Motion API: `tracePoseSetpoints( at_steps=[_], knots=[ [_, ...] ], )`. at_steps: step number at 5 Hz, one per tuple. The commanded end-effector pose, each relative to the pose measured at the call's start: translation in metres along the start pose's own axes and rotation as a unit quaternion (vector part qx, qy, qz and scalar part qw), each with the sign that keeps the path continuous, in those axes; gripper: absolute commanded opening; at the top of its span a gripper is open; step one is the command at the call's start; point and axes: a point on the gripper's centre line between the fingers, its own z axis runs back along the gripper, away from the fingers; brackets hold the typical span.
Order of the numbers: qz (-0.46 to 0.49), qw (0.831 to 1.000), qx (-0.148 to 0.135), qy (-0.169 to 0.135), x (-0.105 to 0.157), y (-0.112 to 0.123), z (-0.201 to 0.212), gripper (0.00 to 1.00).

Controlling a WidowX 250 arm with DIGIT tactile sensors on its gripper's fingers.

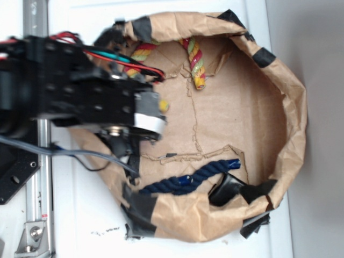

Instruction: Grab the blue sponge.

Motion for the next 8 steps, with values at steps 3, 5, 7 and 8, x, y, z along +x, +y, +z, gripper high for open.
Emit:
tracePoseSetpoints(
  at_steps=[3,5,7,8],
  knots=[
    [-0.015,1.0,0.005,0.005,0.022,0.007,-0.006,1.0],
    [-0.015,0.999,0.016,0.026,0.029,-0.003,-0.022,0.0],
    [-0.012,1.0,0.017,0.008,0.027,-0.002,-0.003,0.0],
    [-0.008,1.0,0.017,-0.023,0.042,0.002,0.032,0.0]
  ],
)
